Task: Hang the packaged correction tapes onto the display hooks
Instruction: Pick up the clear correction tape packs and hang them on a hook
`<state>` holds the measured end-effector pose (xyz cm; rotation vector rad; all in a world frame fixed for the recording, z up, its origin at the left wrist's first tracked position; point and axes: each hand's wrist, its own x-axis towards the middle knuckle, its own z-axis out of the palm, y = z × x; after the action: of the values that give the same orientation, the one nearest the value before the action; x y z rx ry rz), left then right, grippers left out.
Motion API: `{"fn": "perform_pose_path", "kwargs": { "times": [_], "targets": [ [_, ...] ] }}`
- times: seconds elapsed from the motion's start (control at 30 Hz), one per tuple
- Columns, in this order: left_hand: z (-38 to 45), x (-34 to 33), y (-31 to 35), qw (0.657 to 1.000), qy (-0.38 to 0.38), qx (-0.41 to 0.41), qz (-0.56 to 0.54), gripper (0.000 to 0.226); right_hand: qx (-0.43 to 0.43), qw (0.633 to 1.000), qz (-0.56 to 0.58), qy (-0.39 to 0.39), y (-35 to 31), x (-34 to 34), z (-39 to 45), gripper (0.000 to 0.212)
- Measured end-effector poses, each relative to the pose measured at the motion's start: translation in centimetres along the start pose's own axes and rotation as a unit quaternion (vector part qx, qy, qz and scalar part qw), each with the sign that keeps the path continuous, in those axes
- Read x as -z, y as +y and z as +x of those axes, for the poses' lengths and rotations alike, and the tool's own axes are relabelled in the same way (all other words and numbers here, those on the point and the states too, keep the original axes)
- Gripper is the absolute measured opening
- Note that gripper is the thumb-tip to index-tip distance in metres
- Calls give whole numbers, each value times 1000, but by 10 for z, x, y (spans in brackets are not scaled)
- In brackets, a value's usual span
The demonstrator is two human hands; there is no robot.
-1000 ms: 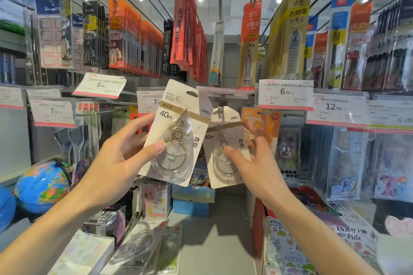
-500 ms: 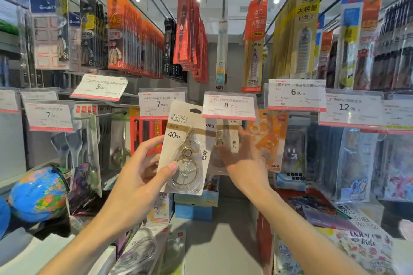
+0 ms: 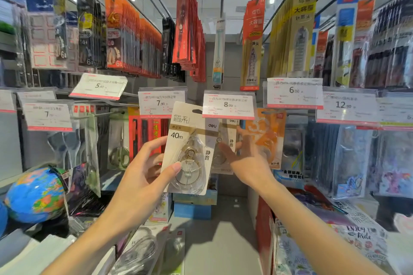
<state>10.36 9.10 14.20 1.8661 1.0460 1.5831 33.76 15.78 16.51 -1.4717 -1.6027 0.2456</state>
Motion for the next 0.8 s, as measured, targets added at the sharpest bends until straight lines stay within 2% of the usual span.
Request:
{"fn": "perform_pose_path", "kwargs": {
  "times": [0.1,0.3,0.37,0.47,0.63,0.8],
  "targets": [
    [-1,-1,-1,1000,1,2,-13,54,6,998,31,-48,9,14,-4,62],
    [-6,-15,4,998,-10,19,-61,50,21,992,109,-64,19,38,-33,25],
    [-8,-24,5,997,-18,25,-73,45,33,985,150,-77,15,42,-52,19],
    [-10,-39,7,996,-36,28,-82,43,36,967,230,-107,8,43,-73,23],
    [-11,-55,8,994,-39,34,-96,41,-8,940,326,-101,3,37,-82,29],
    [-11,-57,9,998,-55,0,-30,40,-23,928,359,-92,4,41,-83,34]
  ]
}}
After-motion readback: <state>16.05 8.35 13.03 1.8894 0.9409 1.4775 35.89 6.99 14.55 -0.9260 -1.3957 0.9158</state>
